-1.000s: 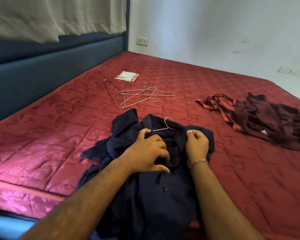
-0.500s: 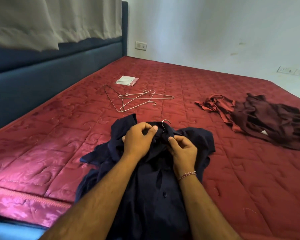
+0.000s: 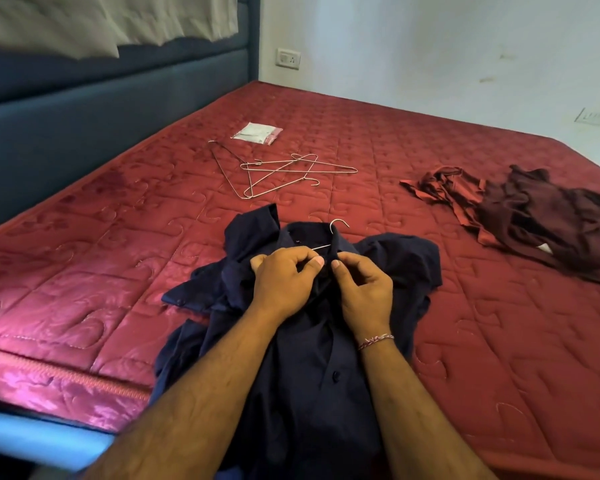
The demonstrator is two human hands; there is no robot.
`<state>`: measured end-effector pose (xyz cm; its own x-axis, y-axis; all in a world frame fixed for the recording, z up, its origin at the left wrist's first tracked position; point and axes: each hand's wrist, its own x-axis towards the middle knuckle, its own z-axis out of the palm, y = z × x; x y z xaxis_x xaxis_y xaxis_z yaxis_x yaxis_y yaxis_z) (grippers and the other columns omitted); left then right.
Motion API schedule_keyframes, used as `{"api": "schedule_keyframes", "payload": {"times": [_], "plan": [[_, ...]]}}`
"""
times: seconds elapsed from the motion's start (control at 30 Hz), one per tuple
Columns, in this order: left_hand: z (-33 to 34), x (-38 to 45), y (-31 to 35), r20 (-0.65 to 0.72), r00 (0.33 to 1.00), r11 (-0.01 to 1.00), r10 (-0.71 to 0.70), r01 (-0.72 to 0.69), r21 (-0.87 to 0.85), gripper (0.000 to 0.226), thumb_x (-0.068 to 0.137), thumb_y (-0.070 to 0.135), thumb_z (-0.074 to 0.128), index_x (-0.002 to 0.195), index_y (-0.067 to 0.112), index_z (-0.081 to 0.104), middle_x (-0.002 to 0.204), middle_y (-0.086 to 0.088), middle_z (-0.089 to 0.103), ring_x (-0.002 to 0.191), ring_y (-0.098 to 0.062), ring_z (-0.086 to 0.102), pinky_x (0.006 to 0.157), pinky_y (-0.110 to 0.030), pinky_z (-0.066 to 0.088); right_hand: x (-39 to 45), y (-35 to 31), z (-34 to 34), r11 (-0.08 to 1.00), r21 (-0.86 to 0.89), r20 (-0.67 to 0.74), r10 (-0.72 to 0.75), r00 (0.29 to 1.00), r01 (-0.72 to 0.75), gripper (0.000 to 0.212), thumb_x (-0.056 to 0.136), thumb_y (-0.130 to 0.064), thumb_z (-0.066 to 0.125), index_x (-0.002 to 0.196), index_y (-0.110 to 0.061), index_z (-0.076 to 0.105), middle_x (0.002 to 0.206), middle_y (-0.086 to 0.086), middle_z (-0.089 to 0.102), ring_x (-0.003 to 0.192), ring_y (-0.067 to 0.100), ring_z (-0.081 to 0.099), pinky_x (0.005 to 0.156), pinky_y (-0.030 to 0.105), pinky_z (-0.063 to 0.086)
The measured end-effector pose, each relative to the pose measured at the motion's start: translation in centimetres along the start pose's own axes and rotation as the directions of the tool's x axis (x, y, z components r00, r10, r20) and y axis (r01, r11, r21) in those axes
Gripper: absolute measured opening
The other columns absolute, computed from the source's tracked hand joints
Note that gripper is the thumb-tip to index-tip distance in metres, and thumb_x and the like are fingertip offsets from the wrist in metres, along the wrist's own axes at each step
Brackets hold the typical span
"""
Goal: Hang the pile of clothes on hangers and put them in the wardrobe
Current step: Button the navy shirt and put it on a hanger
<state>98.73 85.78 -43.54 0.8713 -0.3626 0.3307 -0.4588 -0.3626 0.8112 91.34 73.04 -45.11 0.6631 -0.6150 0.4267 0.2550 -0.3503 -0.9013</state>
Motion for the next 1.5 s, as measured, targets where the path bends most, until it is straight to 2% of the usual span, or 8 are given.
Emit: {"api": "schedule_keyframes", "payload": {"times": [0.43, 0.67, 0.87, 1.0, 1.17, 1.27, 1.4, 1.5], "plan": [[-0.1, 1.2, -0.5, 0.124, 0.980, 0.987, -0.153, 0.159, -0.036, 0.030, 0.102, 0.037, 0.058, 0.086, 0.020, 0.077, 0.083, 0.004, 0.075, 0.094, -0.004, 0.061, 0.094, -0.033, 0.021, -0.3, 0.3, 0.2, 0.960, -0.175, 0.077, -0.209, 0.975, 0.220, 0.015, 0.086, -0.002, 0.079, 0.097, -0.012, 0.079, 0.098, -0.005, 0.077, 0.096, 0.010, 0.071, 0.091, 0.027, 0.054], [-0.6, 1.2, -0.5, 0.195, 0.967, 0.986, -0.162, 0.167, -0.012, 0.030, 0.102, 0.029, 0.057, 0.079, 0.024, 0.075, 0.070, 0.017, 0.064, 0.088, 0.006, 0.048, 0.099, -0.035, 0.025, 0.0, 0.6, 0.2, 0.975, -0.192, 0.110, -0.092, 0.990, 0.112, 0.017, 0.082, -0.010, 0.085, 0.096, -0.017, 0.079, 0.097, -0.007, 0.077, 0.094, 0.012, 0.073, 0.090, 0.036, 0.059], [-0.6, 0.8, -0.1, 0.260, 0.963, 0.985, -0.073, 0.029, 0.170, 0.046, 0.086, 0.036, 0.030, 0.083, 0.015, 0.072, 0.090, 0.001, 0.074, 0.097, -0.018, 0.058, 0.097, -0.044, 0.027, -0.1, 0.4, 0.1, 0.933, -0.327, 0.161, -0.105, 0.981, 0.154, 0.019, 0.077, -0.008, 0.083, 0.088, -0.022, 0.076, 0.088, -0.012, 0.075, 0.082, 0.008, 0.071, 0.080, 0.040, 0.060], [-0.4, 0.7, -0.2, 0.290, 0.957, 0.966, -0.028, -0.049, 0.255, 0.038, 0.083, 0.034, 0.026, 0.068, 0.020, 0.058, 0.075, 0.003, 0.064, 0.085, -0.016, 0.058, 0.086, -0.045, 0.026, -0.3, 0.2, 0.2, 0.864, -0.451, 0.203, -0.145, 0.968, 0.224, 0.009, 0.075, -0.023, 0.074, 0.084, -0.024, 0.072, 0.080, -0.013, 0.072, 0.074, 0.007, 0.069, 0.072, 0.038, 0.059], [-0.1, 0.5, -0.3, 0.306, 0.952, 0.940, 0.006, -0.110, 0.322, 0.032, 0.084, 0.036, 0.026, 0.062, 0.028, 0.048, 0.065, 0.009, 0.055, 0.079, -0.014, 0.057, 0.087, -0.046, 0.028, -0.6, -0.1, 0.4, 0.787, -0.546, 0.191, -0.217, 0.957, 0.288, 0.010, 0.076, -0.018, 0.075, 0.085, -0.022, 0.072, 0.078, -0.008, 0.072, 0.068, 0.011, 0.066, 0.067, 0.036, 0.057], [0.4, 0.0, -0.2, 0.229, 0.973, 0.940, 0.023, -0.099, 0.325, 0.028, 0.083, 0.039, 0.032, 0.078, 0.030, 0.058, 0.080, 0.011, 0.063, 0.093, -0.015, 0.060, 0.092, -0.045, 0.031, -0.9, -0.3, 0.5, 0.787, -0.555, 0.146, -0.226, 0.963, 0.269, 0.011, 0.077, -0.013, 0.077, 0.084, -0.020, 0.072, 0.076, -0.008, 0.071, 0.065, 0.010, 0.065, 0.066, 0.032, 0.055], [0.4, -0.4, -1.1, 0.138, 0.980, 0.972, 0.141, -0.164, 0.170, 0.046, 0.094, 0.036, 0.051, 0.138, 0.051, 0.049, 0.124, 0.021, 0.056, 0.117, -0.006, 0.048, 0.098, -0.039, 0.028, -0.9, -0.4, 0.2, 0.860, -0.478, 0.044, -0.181, 0.982, 0.180, 0.011, 0.080, -0.010, 0.077, 0.084, -0.018, 0.070, 0.070, -0.011, 0.068, 0.063, 0.009, 0.064, 0.063, 0.017, 0.049], [0.1, -0.2, -1.3, 0.226, 0.956, 0.957, 0.187, -0.229, 0.176, 0.045, 0.102, 0.029, 0.054, 0.134, 0.060, 0.055, 0.137, 0.026, 0.049, 0.127, -0.004, 0.038, 0.099, -0.038, 0.023, -0.7, -0.4, -0.1, 0.889, -0.438, -0.014, -0.154, 0.988, 0.133, 0.013, 0.079, -0.006, 0.076, 0.084, -0.017, 0.070, 0.067, -0.016, 0.064, 0.063, 0.001, 0.063, 0.060, 0.006, 0.042]]}}
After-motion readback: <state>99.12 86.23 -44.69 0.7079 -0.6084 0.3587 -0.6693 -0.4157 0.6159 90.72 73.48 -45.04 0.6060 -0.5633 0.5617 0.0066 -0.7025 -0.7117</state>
